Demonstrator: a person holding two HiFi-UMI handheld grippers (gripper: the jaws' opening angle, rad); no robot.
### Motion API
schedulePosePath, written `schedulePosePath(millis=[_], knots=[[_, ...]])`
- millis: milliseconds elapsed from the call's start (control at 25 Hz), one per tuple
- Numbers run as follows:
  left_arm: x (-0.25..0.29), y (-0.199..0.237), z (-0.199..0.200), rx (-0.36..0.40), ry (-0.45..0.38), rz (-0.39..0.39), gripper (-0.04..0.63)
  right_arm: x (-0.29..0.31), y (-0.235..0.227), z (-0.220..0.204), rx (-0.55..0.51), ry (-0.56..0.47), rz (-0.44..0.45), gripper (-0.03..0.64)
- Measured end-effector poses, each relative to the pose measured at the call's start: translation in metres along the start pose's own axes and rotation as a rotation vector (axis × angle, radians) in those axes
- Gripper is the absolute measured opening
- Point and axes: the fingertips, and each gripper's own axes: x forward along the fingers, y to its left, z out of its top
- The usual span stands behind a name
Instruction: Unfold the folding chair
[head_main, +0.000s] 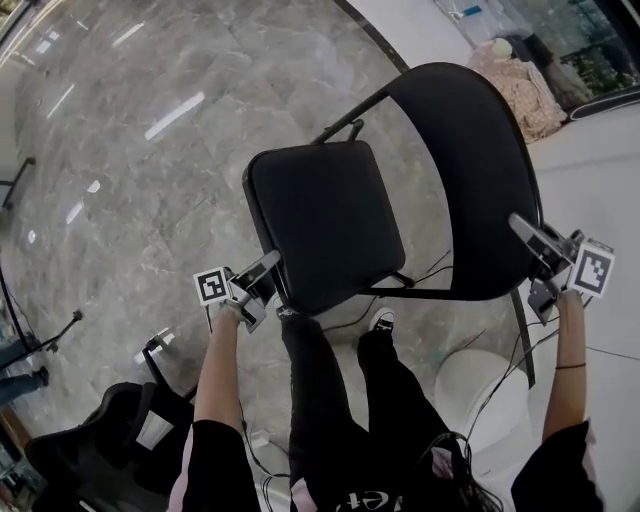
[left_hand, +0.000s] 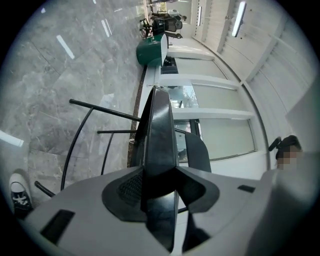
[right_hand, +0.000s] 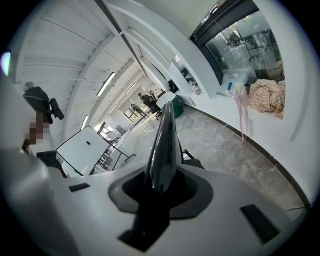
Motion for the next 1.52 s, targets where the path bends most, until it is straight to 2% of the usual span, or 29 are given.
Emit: schedulePosePath(millis=[80,240,400,520,680,800,880,1080,1160,1320,1400,1480,1520], knots=[[0.002,0.006,0.001,0.002,-0.030,0.013,0.160,-0.003,-0.015,0.000,0.000,0.011,0.019,0.101],[0.005,0.018,0.005,0.014,-0.079,-0.012,0.161,-0.003,-0.039,0.006,-0.030,0.019,0.025,0.098],[-0.010,0.048,0.012,-0.008,-0.149,-0.018,0.168,0.004,-0.077,-0.003,0.051,-0.012,0.041,0.091],[-0.025,0.073,0.018,-0.017,-0.209,-0.017,0.174,0.011,-0.096,-0.014,0.066,0.006,0.030,0.091],[-0.057,0.105,0.028,-0.015,-0.316,-0.011,0.183,0.030,-0.090,-0.029,0.059,0.011,0.078,0.092],[-0.069,0.119,0.031,0.000,-0.346,-0.009,0.189,0.037,-0.073,-0.034,0.011,0.022,0.103,0.092],[-0.080,0.132,0.031,0.007,-0.391,0.035,0.199,0.048,-0.056,-0.040,-0.027,0.051,0.111,0.099],[-0.125,0.176,0.032,0.074,-0.602,0.214,0.221,0.086,0.001,-0.064,-0.131,0.119,0.118,0.120],[-0.135,0.186,0.032,0.089,-0.640,0.252,0.227,0.092,0.008,-0.067,-0.141,0.115,0.102,0.126],[-0.130,0.182,0.034,0.076,-0.583,0.178,0.227,0.087,0.006,-0.061,-0.080,0.029,0.079,0.121],[-0.136,0.188,0.031,0.091,-0.537,0.245,0.227,0.086,0.004,-0.060,-0.064,0.006,0.064,0.121],[-0.145,0.187,0.035,0.230,-0.445,0.326,0.227,0.087,0.001,-0.062,-0.078,0.008,0.021,0.126],[-0.147,0.181,0.039,0.308,-0.395,0.338,0.227,0.087,0.000,-0.063,-0.101,0.023,-0.011,0.141]])
